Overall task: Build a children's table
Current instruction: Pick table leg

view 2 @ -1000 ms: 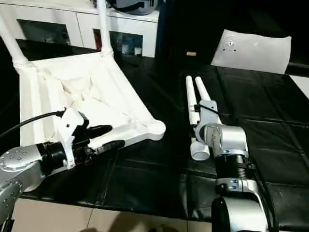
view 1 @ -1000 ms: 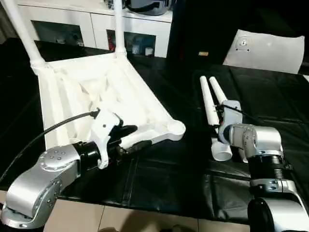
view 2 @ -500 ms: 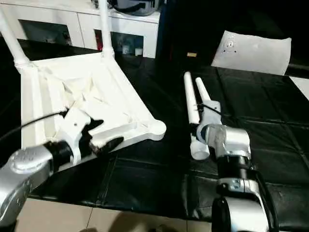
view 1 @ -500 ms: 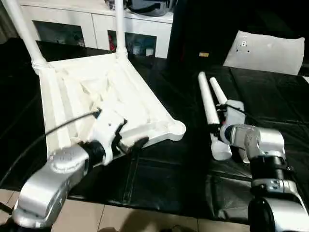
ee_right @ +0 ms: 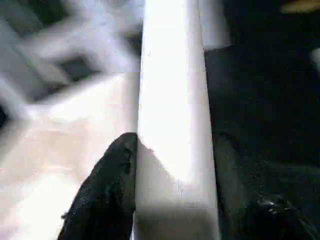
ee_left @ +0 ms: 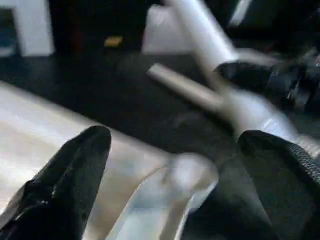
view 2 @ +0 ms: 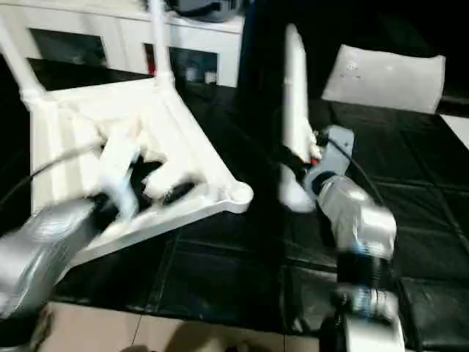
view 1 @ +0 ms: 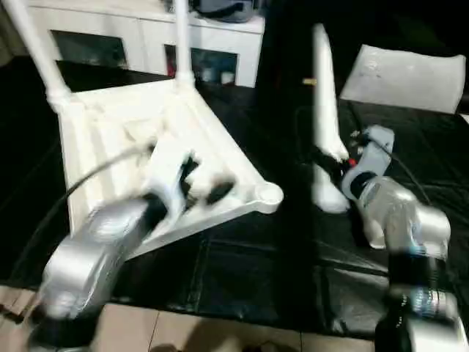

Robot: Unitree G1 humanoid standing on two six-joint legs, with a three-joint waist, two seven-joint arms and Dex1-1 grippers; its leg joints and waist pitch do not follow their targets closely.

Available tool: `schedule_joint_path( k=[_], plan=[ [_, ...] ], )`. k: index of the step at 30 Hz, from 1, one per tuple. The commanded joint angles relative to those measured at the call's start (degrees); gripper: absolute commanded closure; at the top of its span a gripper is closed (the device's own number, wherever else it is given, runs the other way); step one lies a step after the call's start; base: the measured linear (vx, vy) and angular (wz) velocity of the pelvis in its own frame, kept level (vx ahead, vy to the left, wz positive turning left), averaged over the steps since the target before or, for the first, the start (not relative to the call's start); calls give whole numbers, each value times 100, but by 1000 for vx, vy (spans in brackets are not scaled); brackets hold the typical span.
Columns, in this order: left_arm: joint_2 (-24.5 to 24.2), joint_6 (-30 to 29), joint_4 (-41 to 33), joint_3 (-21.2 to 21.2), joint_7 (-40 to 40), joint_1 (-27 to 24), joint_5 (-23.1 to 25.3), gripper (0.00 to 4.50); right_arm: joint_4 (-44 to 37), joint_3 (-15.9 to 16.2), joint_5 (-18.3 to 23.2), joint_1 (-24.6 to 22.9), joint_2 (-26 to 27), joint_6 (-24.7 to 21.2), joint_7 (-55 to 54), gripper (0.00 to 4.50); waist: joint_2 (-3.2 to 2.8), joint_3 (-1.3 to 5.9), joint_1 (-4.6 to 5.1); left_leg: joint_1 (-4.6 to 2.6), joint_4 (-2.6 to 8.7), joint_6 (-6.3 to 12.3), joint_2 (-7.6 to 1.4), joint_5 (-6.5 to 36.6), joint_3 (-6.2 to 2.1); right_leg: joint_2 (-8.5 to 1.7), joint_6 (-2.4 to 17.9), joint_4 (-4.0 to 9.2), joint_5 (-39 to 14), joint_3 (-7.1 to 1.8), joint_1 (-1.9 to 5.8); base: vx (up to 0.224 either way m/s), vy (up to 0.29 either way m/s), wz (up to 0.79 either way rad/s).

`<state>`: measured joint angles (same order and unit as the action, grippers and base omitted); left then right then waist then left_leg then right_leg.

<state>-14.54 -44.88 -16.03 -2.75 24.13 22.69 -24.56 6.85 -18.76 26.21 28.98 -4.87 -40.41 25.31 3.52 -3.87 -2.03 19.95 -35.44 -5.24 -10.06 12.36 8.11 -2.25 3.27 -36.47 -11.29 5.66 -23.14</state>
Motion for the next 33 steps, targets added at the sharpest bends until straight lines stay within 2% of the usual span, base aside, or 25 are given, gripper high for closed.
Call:
schedule_joint_path(
  k=[1,3,5,7,9,10,11,13,15,16,18,21,23,25,26,29,30,33],
  plan=[
    [150,-38,239,169,-99,188,-137,0,-365,-83,393,-73,-84,-77,367,265,-86,426,-21,71,373,399,-239,258,-36,-495,309,571,-1352,-371,413,0,0,0],
    [531,-115,562,485,-408,553,-351,0,-600,121,537,-233,-119,-95,740,265,-90,439,-43,74,362,424,-251,142,-29,-512,481,565,-1075,-373,428,0,0,0],
    [887,-199,886,830,-654,926,-641,0,-782,360,590,-406,-177,-25,1076,265,-59,434,-54,87,370,434,-256,156,-21,-530,570,581,-1092,-370,455,0,0,0],
    [948,-198,972,877,-611,1047,-729,0,-841,408,662,-459,-182,-39,1178,266,-47,444,-86,88,366,454,-256,140,-31,-559,576,599,-1195,-365,461,0,0,0],
    [1061,-209,1140,971,-588,1252,-892,0,-972,492,810,-546,-187,-81,1313,266,-67,440,-110,64,375,447,-264,160,-32,-569,568,620,-1324,-361,437,0,0,0],
    [1084,-205,1176,990,-591,1291,-924,0,-999,509,842,-562,-191,-97,1336,266,-59,439,-101,83,380,453,-270,150,-36,-572,573,622,-1322,-360,452,0,0,0],
    [1225,-218,1229,1102,-560,1404,-1159,0,-1152,647,885,-657,-212,-131,1444,266,-91,435,-118,71,380,441,-276,133,-36,-571,567,626,-1304,-360,435,0,0,0],
    [1411,-284,1232,1257,-507,1514,-1483,0,-1303,762,925,-758,-220,-161,1527,266,-71,438,-125,72,383,443,-279,165,-37,-576,568,636,-1294,-357,444,0,0,0],
    [1535,-317,1225,1345,-541,1562,-1605,0,-1334,813,913,-807,-240,-116,1570,266,-74,431,-140,73,379,433,-277,197,-28,-587,597,653,-1345,-361,432,0,0,0],
    [1593,-378,1240,1388,-592,1574,-1642,27,-1362,856,901,-833,-242,-78,1586,266,-70,427,-138,67,379,424,-276,233,-21,-584,589,664,-1401,-360,426,0,0,0],
    [1591,-388,1251,1353,-574,1566,-1605,34,-1396,895,902,-853,-243,-54,1600,266,-70,414,-156,62,387,400,-263,317,-20,-578,462,701,-1680,-354,419,0,0,0],
    [1578,-318,1300,1232,-529,1515,-1521,47,-1462,1010,879,-881,-289,-8,1620,266,-59,417,-153,66,392,381,-259,326,-29,-563,291,713,-1806,-347,419,0,0,0],
    [1573,-292,1306,1195,-515,1503,-1574,73,-1516,1104,815,-907,-337,54,1605,266,-65,422,-163,68,389,378,-261,301,-31,-574,251,720,-1799,-349,416,0,0,0],
    [1602,-252,1309,1217,-665,1498,-1527,75,-1547,1199,607,-906,-346,230,1494,266,-62,422,-156,71,392,383,-263,277,-34,-568,256,710,-1735,-348,411,0,0,0],
    [1621,-205,1344,1243,-833,1505,-1421,89,-1548,1272,426,-893,-353,378,1407,266,-57,422,-153,76,390,363,-266,282,-34,-573,258,707,-1742,-347,407,0,0,0],
    [1669,61,1445,1199,-1304,1518,-955,114,-1551,1350,351,-904,-306,517,1374,266,-52,416,-133,73,389,375,-259,341,-31,-556,191,719,-1773,-347,410,0,0,0],
    [1687,80,1458,1200,-1301,1516,-955,115,-1539,1374,322,-908,-298,571,1365,266,-29,413,-137,78,385,387,-241,336,-27,-558,131,734,-1873,-345,413,0,0,0],
    [1767,90,1415,1217,-1197,1469,-1105,149,-1519,1453,297,-922,-298,661,1353,266,-44,424,-141,79,390,405,-268,269,-38,-566,170,714,-1756,-347,404,0,0,0]
  ],
)
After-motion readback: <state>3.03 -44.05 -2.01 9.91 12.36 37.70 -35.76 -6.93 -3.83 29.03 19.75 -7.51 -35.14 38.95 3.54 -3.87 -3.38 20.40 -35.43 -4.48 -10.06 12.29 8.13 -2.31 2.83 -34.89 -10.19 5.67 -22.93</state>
